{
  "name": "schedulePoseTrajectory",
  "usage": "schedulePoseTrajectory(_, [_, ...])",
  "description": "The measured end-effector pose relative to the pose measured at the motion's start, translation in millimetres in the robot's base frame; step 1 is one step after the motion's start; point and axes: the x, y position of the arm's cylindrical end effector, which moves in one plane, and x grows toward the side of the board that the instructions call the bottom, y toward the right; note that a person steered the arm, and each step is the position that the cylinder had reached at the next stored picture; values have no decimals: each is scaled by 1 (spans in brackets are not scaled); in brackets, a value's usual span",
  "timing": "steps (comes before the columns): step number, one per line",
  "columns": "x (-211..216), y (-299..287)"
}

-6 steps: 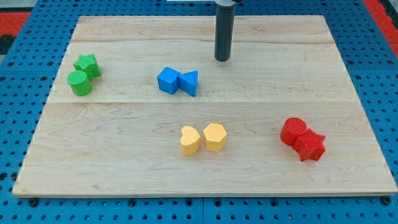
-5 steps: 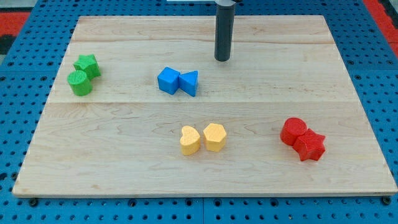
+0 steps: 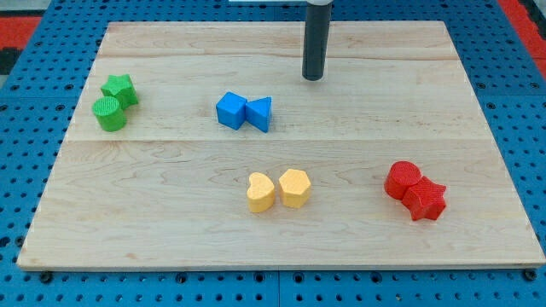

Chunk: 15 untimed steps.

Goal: Separate the blue blocks

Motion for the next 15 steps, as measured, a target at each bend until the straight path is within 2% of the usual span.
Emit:
schedulePoseTrajectory(10, [-1,12])
schedulePoseTrajectory(11, [4,38])
schedulePoseTrajectory(12, [62,48])
schedulePoseTrajectory(13, [116,20])
schedulePoseTrajectory(14, [92,-53])
schedulePoseTrajectory(15, [78,-95])
